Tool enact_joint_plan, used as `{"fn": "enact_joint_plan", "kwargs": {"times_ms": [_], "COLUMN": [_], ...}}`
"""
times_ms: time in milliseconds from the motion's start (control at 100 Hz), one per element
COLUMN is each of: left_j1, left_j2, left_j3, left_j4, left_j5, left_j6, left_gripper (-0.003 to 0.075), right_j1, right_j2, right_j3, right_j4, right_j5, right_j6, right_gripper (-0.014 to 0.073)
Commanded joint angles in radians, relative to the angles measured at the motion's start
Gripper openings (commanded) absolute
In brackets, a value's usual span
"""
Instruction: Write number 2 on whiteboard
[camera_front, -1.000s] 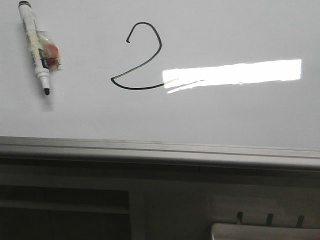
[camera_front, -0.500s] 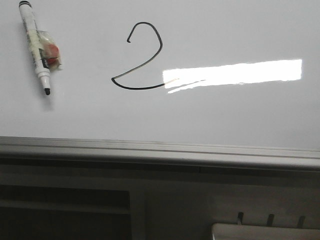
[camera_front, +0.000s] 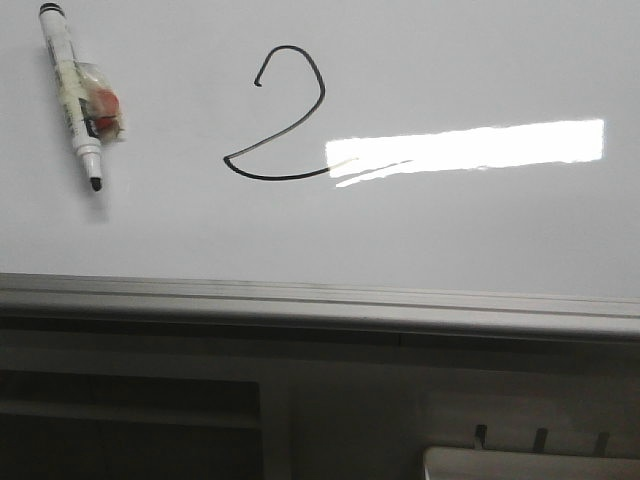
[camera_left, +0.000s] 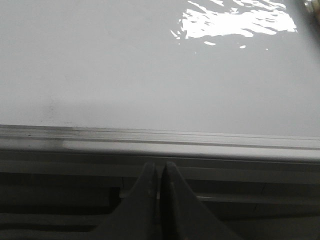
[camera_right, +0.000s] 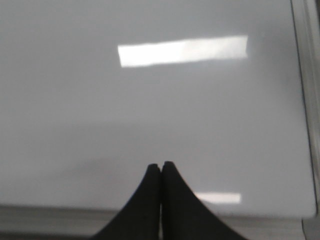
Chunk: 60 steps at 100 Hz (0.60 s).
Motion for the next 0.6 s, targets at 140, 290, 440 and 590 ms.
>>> {"fn": "enact_joint_plan", "kwargs": {"times_ms": [140, 290, 440, 590], "left_j1": [0.002, 0.002, 0.002, 0.002], "left_j2": [-0.028, -0.028, -0.028, -0.028], "left_j3": [0.010, 0.010, 0.010, 0.010], "left_j4": [0.003, 0.003, 0.003, 0.003], "left_j5": [-0.061, -0.061, -0.061, -0.061], "left_j6": [-0.002, -0.002, -0.002, -0.002], "left_gripper": [-0.0020, -0.0020, -0.0020, -0.0020], "right_j1": [-0.009, -0.009, -0.009, -0.009], "right_j2": [-0.022, -0.022, -0.022, -0.022], "right_j3": [0.025, 0.025, 0.025, 0.025], "right_j4": [0.000, 0.000, 0.000, 0.000], "right_j5": [0.073, 0.071, 0.071, 0.071], "right_j6": [0.000, 0.000, 0.000, 0.000], "right_gripper": [-0.0060, -0.0060, -0.0060, -0.0060]}}
